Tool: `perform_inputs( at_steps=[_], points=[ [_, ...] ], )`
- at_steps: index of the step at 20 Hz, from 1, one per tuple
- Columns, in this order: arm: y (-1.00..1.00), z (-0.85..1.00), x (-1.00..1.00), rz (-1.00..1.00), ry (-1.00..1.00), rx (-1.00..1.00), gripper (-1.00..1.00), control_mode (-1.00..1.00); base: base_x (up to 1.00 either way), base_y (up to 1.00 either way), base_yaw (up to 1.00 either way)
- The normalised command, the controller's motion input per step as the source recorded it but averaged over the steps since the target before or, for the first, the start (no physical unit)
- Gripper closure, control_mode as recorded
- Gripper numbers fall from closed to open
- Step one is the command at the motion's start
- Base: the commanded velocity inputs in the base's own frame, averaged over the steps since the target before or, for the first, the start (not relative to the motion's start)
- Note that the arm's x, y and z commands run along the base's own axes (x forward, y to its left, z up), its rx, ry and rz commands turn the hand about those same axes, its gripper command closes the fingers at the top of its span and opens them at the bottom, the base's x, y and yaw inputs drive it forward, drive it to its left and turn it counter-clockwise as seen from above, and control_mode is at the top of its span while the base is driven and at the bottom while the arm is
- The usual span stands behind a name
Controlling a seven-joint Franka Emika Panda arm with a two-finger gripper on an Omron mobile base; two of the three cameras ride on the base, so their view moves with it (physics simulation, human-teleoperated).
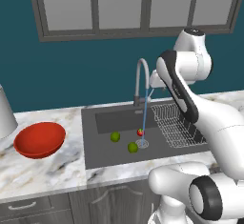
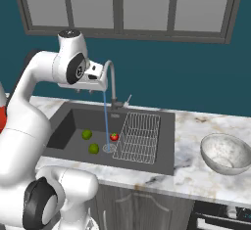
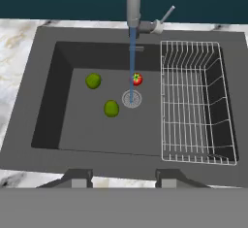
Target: Pick the limes from the sink and place them in one bowl. Place the tomato in the other bowl. Then turn off the sink faucet.
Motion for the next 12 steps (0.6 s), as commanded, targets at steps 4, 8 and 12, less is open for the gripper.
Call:
perform_inputs(
  at_steps=[4, 8, 12],
  points=[
    [0.14, -0.12, 0.00, 0.03, 0.00, 0.00, -1.00, -1.00, 0.00, 0.00, 0.00],
    [0.26, -0.26, -0.05, 0.11, 0.09, 0.00, -1.00, -1.00, 0.00, 0.00, 0.00],
    [0.29, -0.29, 0.00, 0.06, 0.04, 0.00, -1.00, -1.00, 0.00, 0.00, 0.00]
  ],
)
